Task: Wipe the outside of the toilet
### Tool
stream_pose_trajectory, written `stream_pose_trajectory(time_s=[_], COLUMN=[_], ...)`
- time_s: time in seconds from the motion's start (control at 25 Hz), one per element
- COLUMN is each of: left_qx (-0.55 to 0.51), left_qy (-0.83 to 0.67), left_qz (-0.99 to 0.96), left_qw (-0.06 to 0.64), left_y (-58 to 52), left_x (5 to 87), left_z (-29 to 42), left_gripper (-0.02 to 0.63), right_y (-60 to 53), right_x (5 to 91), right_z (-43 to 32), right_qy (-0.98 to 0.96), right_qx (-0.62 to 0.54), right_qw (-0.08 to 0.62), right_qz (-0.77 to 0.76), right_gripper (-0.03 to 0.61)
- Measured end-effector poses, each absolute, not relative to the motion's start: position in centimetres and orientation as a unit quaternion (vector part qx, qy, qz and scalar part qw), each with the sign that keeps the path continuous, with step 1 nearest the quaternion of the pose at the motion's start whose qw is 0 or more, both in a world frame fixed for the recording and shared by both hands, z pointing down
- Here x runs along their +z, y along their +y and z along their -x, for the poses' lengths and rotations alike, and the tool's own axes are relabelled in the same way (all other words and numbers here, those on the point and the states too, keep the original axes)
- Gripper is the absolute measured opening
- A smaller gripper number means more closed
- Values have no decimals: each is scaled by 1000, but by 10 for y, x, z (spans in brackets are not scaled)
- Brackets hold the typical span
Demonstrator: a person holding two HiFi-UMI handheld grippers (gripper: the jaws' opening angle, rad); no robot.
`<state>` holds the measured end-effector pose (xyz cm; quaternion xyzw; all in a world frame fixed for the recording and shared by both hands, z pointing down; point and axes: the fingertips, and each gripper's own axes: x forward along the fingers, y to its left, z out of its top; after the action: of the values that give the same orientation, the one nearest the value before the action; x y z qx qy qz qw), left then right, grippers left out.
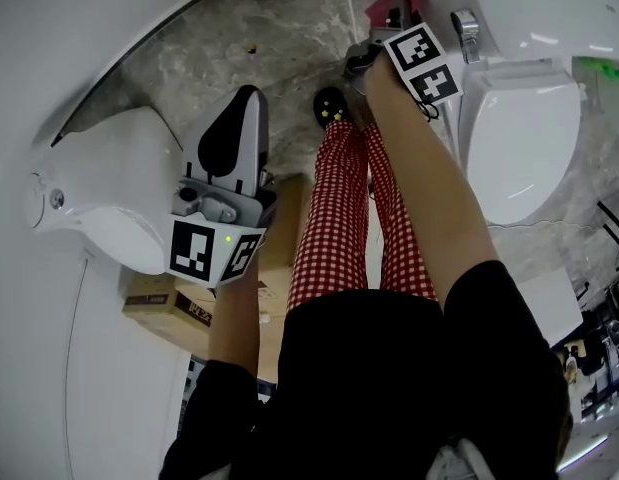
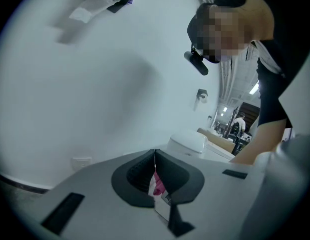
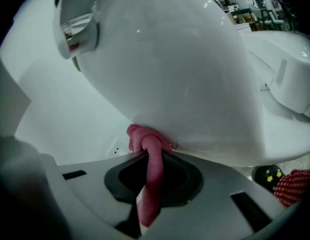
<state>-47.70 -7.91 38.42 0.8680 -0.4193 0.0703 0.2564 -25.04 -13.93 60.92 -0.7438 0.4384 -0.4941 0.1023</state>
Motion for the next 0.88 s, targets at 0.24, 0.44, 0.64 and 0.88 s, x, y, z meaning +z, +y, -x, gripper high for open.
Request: stream_pose_trajectory(time_s=[0.24, 0.44, 0.64, 0.88], left_qx=[61, 61, 59, 57], left_qy=[-415, -409, -408, -398], left_qz=[-870, -874, -873, -880], left_qw=[260, 257, 259, 255], left_y=[-80, -80, -78, -72], left_x=[382, 378, 377, 372], left_z=[471, 464, 460, 451], left_gripper=[11, 11, 11, 11], right_y=[-122, -106, -96, -82], right_x=[609, 608, 604, 598], right_z=[238, 231, 226, 223], right_qy=[424, 414, 428, 427], right_qx=[-489, -491, -485, -486], right_qw=[96, 95, 80, 86], right_qz=[756, 761, 759, 758], right_gripper=[55, 55, 55, 55])
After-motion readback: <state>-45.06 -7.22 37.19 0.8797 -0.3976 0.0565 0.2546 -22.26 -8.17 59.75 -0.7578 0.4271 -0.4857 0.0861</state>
